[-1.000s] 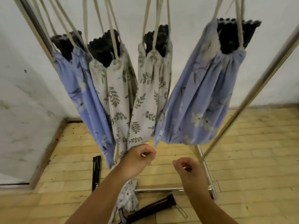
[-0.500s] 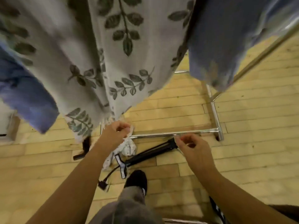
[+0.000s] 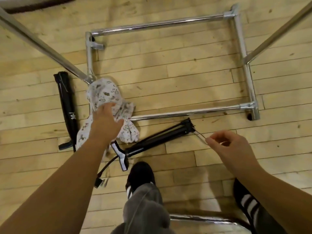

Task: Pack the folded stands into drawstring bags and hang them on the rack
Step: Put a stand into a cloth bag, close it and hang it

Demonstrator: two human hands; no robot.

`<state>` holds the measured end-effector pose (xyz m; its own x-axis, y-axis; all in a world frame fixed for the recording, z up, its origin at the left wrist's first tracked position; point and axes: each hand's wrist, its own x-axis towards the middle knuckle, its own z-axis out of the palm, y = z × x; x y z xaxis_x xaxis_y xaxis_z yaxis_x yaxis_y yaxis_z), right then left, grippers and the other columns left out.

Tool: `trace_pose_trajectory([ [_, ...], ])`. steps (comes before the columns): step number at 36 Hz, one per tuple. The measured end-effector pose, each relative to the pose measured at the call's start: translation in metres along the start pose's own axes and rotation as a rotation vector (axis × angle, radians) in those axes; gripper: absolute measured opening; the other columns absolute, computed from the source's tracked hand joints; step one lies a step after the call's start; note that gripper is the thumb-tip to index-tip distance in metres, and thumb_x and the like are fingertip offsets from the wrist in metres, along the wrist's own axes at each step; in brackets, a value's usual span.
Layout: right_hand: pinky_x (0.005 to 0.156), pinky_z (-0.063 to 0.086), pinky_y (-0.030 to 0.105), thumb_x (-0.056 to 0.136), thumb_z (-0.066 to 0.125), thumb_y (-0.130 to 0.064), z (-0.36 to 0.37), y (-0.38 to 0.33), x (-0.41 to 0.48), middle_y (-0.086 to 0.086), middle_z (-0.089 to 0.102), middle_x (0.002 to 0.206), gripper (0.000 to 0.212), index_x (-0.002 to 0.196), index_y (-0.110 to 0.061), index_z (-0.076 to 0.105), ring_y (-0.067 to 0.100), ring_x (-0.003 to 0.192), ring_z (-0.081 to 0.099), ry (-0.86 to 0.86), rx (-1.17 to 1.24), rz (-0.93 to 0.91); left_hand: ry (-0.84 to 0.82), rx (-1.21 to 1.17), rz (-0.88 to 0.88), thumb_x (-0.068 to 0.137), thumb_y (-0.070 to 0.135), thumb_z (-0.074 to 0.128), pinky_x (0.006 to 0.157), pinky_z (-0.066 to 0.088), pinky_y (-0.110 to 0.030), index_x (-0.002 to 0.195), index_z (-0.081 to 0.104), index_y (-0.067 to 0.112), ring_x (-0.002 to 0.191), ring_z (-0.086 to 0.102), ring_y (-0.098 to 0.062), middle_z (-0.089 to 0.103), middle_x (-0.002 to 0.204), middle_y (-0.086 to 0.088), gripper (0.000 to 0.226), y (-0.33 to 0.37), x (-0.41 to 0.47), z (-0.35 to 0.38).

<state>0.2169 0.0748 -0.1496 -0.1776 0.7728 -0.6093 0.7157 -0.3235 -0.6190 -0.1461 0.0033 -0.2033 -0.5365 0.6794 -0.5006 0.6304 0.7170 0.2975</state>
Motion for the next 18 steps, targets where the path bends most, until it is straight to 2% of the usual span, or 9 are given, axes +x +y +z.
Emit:
trace_pose_trajectory([
  [5, 0.068, 0.044, 0.022, 0.094, 0.073, -0.036, -0.003, 0.016, 0.024, -0.009, 0.068, 0.089, 0.009, 0.092, -0.028, 0.069, 0.009, 0.085, 0.062, 0.011, -0.014, 0.064, -0.009, 0.049, -0.096, 0.088, 0.042, 0.076, 0.115, 0.037, -0.057, 0.158, 0.027, 0.021, 0.143, 0.037, -0.04, 0.039, 0.158, -0.013, 0.088, -0.012, 0.028, 0.005],
  [9, 0.066, 0.042, 0.019, 0.095, 0.072, -0.037, -0.009, 0.042, 0.048, -0.01, 0.067, 0.091, 0.011, 0.094, -0.026, 0.07, 0.004, 0.085, 0.06, 0.036, -0.037, 0.144, -0.028, 0.126, -0.155, 0.078, 0.063, 0.079, 0.11, 0.041, -0.062, 0.157, 0.022, 0.025, 0.14, 0.041, -0.045, 0.045, 0.153, -0.018, 0.104, -0.027, 0.044, 0.017],
  [11, 0.065, 0.04, 0.017, 0.096, 0.071, -0.036, -0.013, 0.053, 0.059, -0.01, 0.067, 0.091, 0.012, 0.097, -0.024, 0.07, 0.003, 0.085, 0.06, 0.066, -0.037, 0.182, -0.026, 0.143, -0.174, 0.073, 0.069, 0.079, 0.101, 0.047, -0.063, 0.155, 0.025, 0.026, 0.132, 0.049, -0.047, 0.051, 0.147, -0.02, 0.107, -0.043, 0.056, 0.026],
  [12, 0.067, 0.042, 0.017, 0.096, 0.072, -0.036, -0.015, 0.057, 0.065, -0.01, 0.068, 0.092, 0.012, 0.099, -0.024, 0.071, 0.003, 0.086, 0.06, 0.083, -0.027, 0.202, -0.026, 0.146, -0.172, 0.071, 0.071, 0.08, 0.093, 0.05, -0.063, 0.155, 0.029, 0.028, 0.123, 0.055, -0.048, 0.056, 0.139, -0.02, 0.107, -0.084, 0.082, 0.043],
  [14, 0.075, 0.051, 0.023, 0.096, 0.071, -0.037, -0.02, 0.067, 0.077, -0.008, 0.069, 0.096, 0.014, 0.101, -0.024, 0.07, 0.008, 0.091, 0.063, 0.116, 0.017, 0.248, -0.014, 0.188, -0.171, 0.052, 0.09, 0.075, 0.075, 0.052, -0.06, 0.149, 0.041, 0.045, 0.101, 0.065, -0.04, 0.066, 0.118, -0.012, 0.112, -0.155, 0.124, 0.062],
  [15, 0.081, 0.055, 0.029, 0.095, 0.071, -0.038, -0.023, 0.073, 0.084, -0.008, 0.07, 0.097, 0.015, 0.102, -0.025, 0.069, 0.011, 0.093, 0.065, 0.134, 0.04, 0.282, -0.001, 0.194, -0.131, 0.041, 0.1, 0.067, 0.073, 0.053, -0.059, 0.143, 0.047, 0.051, 0.095, 0.068, -0.033, 0.068, 0.107, -0.005, 0.115, -0.18, 0.139, 0.07],
  [16, 0.086, 0.059, 0.036, 0.095, 0.072, -0.039, -0.026, 0.077, 0.09, -0.007, 0.07, 0.098, 0.015, 0.102, -0.027, 0.069, 0.014, 0.094, 0.067, 0.151, 0.068, 0.311, 0.013, 0.145, -0.067, 0.04, 0.102, 0.064, 0.073, 0.055, -0.06, 0.133, 0.055, 0.048, 0.091, 0.07, -0.03, 0.068, 0.098, -0.002, 0.108, -0.188, 0.14, 0.067],
  [17, 0.088, 0.06, 0.042, 0.094, 0.072, -0.04, -0.029, 0.081, 0.097, -0.007, 0.071, 0.097, 0.014, 0.102, -0.029, 0.068, 0.016, 0.095, 0.068, 0.17, 0.099, 0.331, 0.004, 0.116, -0.032, 0.05, 0.098, 0.066, 0.073, 0.057, -0.061, 0.121, 0.062, 0.042, 0.085, 0.07, -0.028, 0.068, 0.092, -0.001, 0.091, -0.179, 0.128, 0.065],
  [18, 0.087, 0.061, 0.045, 0.093, 0.073, -0.041, -0.031, 0.084, 0.103, -0.007, 0.072, 0.096, 0.014, 0.1, -0.031, 0.068, 0.018, 0.095, 0.07, 0.192, 0.124, 0.344, 0.017, 0.053, 0.006, 0.064, 0.089, 0.069, 0.072, 0.059, -0.062, 0.112, 0.063, 0.035, 0.079, 0.069, -0.029, 0.069, 0.089, -0.002, 0.072, -0.142, 0.099, 0.051],
])
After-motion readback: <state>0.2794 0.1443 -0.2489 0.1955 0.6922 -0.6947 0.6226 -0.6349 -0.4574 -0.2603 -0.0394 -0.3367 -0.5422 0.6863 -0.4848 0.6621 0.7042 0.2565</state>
